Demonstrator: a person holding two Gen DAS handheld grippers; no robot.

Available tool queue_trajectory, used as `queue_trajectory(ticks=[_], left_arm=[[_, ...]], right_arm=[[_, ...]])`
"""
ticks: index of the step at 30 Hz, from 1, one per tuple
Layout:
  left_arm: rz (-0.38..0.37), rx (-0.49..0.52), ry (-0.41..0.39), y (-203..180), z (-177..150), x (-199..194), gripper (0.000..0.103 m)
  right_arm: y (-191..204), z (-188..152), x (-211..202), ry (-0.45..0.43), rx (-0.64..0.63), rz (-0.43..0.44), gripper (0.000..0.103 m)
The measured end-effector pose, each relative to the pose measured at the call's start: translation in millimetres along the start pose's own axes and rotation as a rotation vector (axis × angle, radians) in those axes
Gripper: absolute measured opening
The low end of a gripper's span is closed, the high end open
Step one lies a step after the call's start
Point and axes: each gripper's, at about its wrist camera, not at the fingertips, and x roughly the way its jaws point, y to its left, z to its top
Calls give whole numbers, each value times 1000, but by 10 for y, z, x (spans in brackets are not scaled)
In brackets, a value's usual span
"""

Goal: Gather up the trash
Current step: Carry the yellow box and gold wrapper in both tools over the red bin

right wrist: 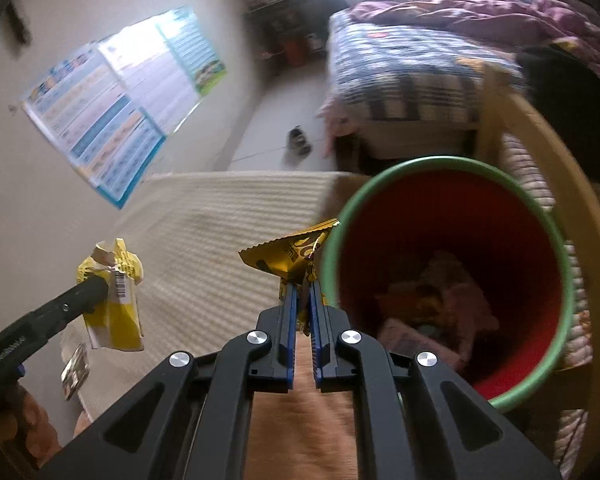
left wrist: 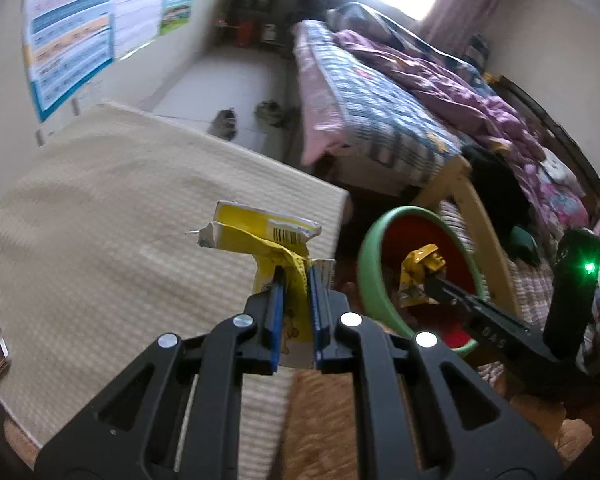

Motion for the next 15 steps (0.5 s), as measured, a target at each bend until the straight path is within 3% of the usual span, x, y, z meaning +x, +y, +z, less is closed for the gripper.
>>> queue_trajectory(ticks=[15], left_arm=[[-153,157,51,-1088,204,564,11]], right_arm=[[-864,17,-296,-60,157,-157,8]])
